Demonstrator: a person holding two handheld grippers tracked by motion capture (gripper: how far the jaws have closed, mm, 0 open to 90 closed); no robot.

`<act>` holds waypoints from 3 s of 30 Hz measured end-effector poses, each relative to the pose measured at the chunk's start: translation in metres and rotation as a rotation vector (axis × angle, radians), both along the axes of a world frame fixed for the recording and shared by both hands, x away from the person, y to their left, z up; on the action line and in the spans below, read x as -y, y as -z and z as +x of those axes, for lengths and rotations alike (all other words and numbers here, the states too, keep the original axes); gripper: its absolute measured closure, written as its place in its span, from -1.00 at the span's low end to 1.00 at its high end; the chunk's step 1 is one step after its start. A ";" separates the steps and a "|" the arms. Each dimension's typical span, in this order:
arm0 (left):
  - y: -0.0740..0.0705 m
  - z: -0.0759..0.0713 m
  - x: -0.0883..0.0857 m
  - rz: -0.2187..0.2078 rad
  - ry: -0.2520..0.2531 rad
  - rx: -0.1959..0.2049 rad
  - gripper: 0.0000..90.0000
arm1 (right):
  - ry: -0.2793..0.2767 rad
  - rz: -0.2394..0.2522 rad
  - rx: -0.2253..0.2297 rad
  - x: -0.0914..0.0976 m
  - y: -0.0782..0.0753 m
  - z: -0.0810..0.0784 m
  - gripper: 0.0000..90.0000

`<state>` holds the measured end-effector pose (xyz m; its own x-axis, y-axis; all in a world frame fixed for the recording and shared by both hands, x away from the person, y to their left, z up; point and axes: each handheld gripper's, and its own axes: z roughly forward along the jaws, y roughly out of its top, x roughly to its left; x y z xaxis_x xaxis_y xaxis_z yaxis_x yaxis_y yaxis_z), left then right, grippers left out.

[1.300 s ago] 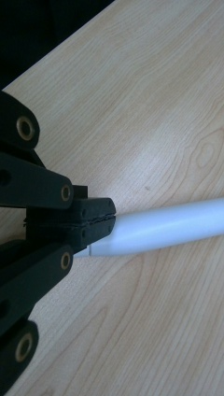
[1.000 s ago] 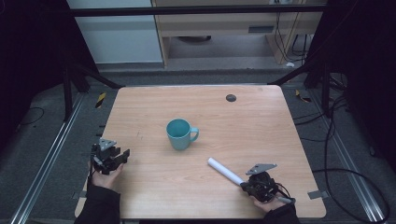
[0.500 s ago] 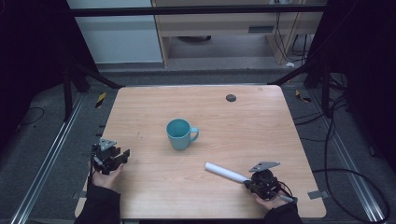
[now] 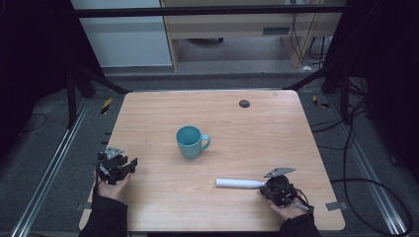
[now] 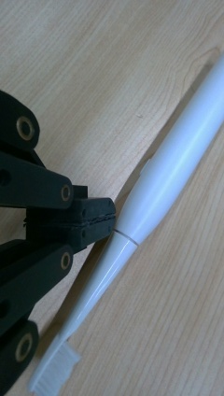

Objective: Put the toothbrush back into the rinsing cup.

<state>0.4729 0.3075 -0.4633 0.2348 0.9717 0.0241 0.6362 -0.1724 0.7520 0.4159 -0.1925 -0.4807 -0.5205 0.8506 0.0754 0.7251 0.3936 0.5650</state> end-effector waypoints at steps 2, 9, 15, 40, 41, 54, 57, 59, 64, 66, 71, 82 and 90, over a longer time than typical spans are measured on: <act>0.000 0.000 0.000 0.001 0.000 -0.001 0.27 | 0.012 -0.009 0.002 0.000 0.000 0.003 1.00; 0.000 0.000 0.000 0.002 0.000 -0.001 0.27 | 0.029 -0.014 0.008 0.002 0.001 0.007 1.00; 0.000 0.000 0.000 0.002 0.000 -0.001 0.27 | 0.046 -0.025 0.023 0.003 0.001 0.013 1.00; 0.001 0.001 0.000 0.004 -0.001 -0.003 0.27 | 0.099 -0.036 0.039 0.008 0.001 0.027 1.00; 0.001 0.001 0.000 0.005 -0.001 -0.004 0.27 | 0.097 -0.037 0.039 0.009 0.001 0.027 1.00; 0.001 0.001 0.000 0.005 -0.003 -0.004 0.27 | 0.095 -0.023 0.057 0.007 -0.003 0.027 1.00; 0.001 0.001 0.000 0.005 -0.002 -0.002 0.27 | 0.093 -0.025 0.061 0.004 -0.004 0.026 1.00; 0.001 0.001 0.000 0.003 -0.004 -0.002 0.27 | 0.083 -0.007 0.066 0.001 -0.007 0.025 1.00; 0.001 0.001 0.000 0.005 -0.004 -0.003 0.28 | 0.034 0.056 0.126 -0.017 -0.017 0.021 1.00; 0.001 0.001 0.000 0.004 -0.004 -0.005 0.28 | 0.029 0.078 0.147 -0.021 -0.021 0.021 1.00; 0.002 0.002 -0.001 0.006 -0.003 -0.007 0.28 | 0.029 0.118 0.154 -0.024 -0.023 0.022 1.00; 0.002 0.002 -0.002 0.004 -0.004 -0.009 0.28 | 0.021 0.116 0.125 -0.035 -0.017 0.027 1.00; 0.002 0.002 -0.002 0.004 -0.006 -0.010 0.28 | -0.016 0.124 0.126 -0.054 -0.014 0.028 1.00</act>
<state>0.4751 0.3097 -0.4658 0.2288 0.9731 0.0257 0.6448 -0.1713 0.7449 0.4436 -0.1385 -0.4666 -0.5461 0.8301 0.1124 0.6394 0.3263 0.6962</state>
